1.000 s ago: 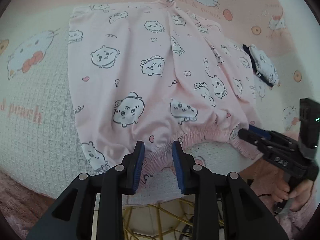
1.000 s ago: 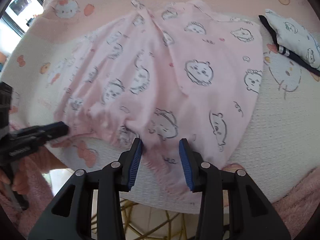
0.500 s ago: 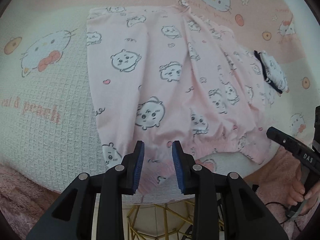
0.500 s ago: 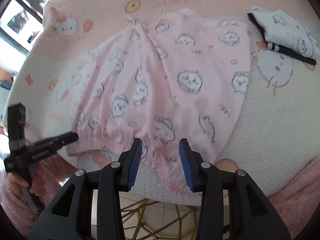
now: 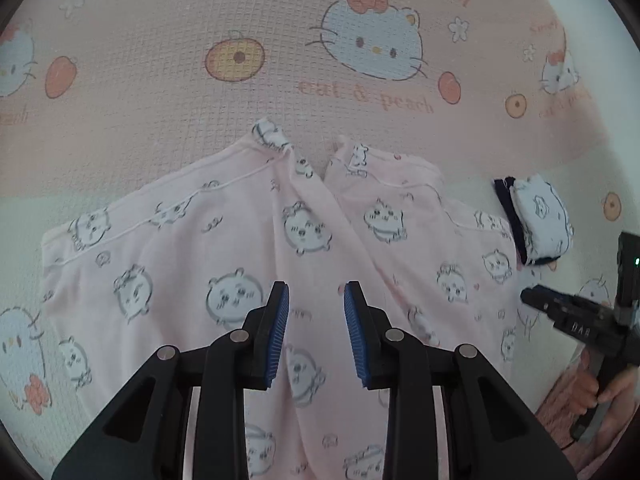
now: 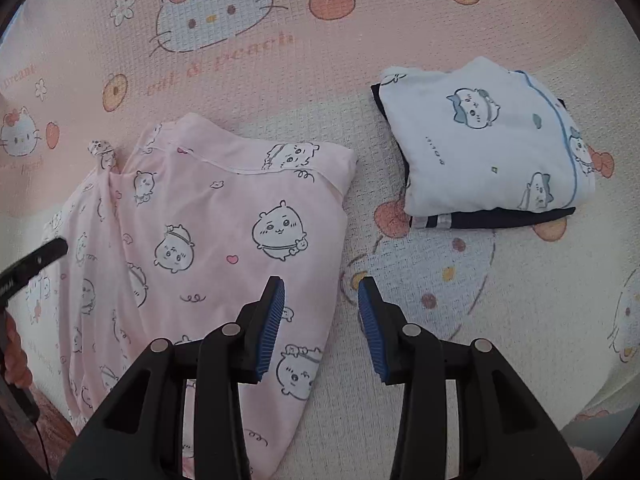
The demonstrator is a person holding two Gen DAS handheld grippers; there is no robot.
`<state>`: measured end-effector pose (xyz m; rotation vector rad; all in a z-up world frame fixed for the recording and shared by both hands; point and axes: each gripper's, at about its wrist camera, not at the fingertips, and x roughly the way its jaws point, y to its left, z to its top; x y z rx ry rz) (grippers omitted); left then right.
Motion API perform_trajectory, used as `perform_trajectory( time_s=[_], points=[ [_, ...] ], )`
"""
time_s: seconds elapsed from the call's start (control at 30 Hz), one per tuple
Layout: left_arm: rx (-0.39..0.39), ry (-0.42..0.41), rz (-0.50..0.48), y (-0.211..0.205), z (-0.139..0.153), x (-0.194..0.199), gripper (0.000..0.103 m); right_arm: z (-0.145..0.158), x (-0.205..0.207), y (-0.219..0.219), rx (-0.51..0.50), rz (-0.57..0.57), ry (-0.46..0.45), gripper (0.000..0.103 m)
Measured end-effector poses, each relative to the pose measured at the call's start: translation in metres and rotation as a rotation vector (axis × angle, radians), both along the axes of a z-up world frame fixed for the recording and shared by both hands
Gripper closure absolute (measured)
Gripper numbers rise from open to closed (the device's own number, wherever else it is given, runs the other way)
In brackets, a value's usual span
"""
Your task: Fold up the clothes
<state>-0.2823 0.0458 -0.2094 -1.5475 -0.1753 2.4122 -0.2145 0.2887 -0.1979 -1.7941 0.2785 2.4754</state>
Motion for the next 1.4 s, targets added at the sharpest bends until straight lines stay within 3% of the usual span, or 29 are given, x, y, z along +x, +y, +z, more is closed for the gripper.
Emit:
perform_trajectory(
  time_s=[0.13, 0.3, 0.47, 0.63, 1.0, 1.1, 1.17, 1.23, 1.3, 1.33, 1.4],
  points=[
    [-0.058, 0.037, -0.071, 0.029, -0.008, -0.048, 0.072, -0.01, -0.015, 0.004, 0.073, -0.02, -0.026, 0.064],
    [-0.103, -0.023, -0.072, 0.053, -0.036, -0.089, 0.071, -0.015, -0.019, 0.013, 0.048, -0.056, -0.034, 0.064],
    [-0.089, 0.066, -0.046, 0.061, -0.037, -0.091, 0.071, -0.025, -0.018, 0.014, 0.02, -0.065, -0.063, 0.064],
    [-0.053, 0.094, -0.025, 0.058, -0.033, -0.09, 0.071, -0.022, -0.013, 0.015, 0.025, -0.061, -0.061, 0.063],
    [-0.172, 0.257, -0.029, 0.075, -0.01, -0.078, 0.071, -0.017, -0.003, 0.035, -0.063, -0.093, -0.043, 0.063],
    [-0.157, 0.159, -0.095, 0.086, -0.026, -0.088, 0.071, -0.018, -0.006, 0.044, -0.131, -0.081, -0.02, 0.063],
    [-0.221, 0.108, -0.119, 0.095, -0.042, -0.094, 0.071, -0.017, -0.007, 0.051, -0.159, -0.085, -0.013, 0.063],
    [-0.254, 0.107, -0.131, 0.1, -0.046, -0.096, 0.071, -0.015, -0.005, 0.056, -0.175, -0.096, -0.009, 0.063],
    [-0.275, 0.106, -0.148, 0.105, -0.045, -0.097, 0.083, -0.008, 0.006, 0.059, -0.179, -0.122, 0.005, 0.063],
    [-0.271, 0.111, -0.153, 0.105, -0.044, -0.096, 0.096, -0.004, 0.011, 0.061, -0.179, -0.136, 0.011, 0.063],
    [-0.233, 0.113, -0.152, 0.1, -0.039, -0.096, 0.099, 0.0, 0.015, 0.069, -0.178, -0.16, 0.013, 0.063]
  ],
)
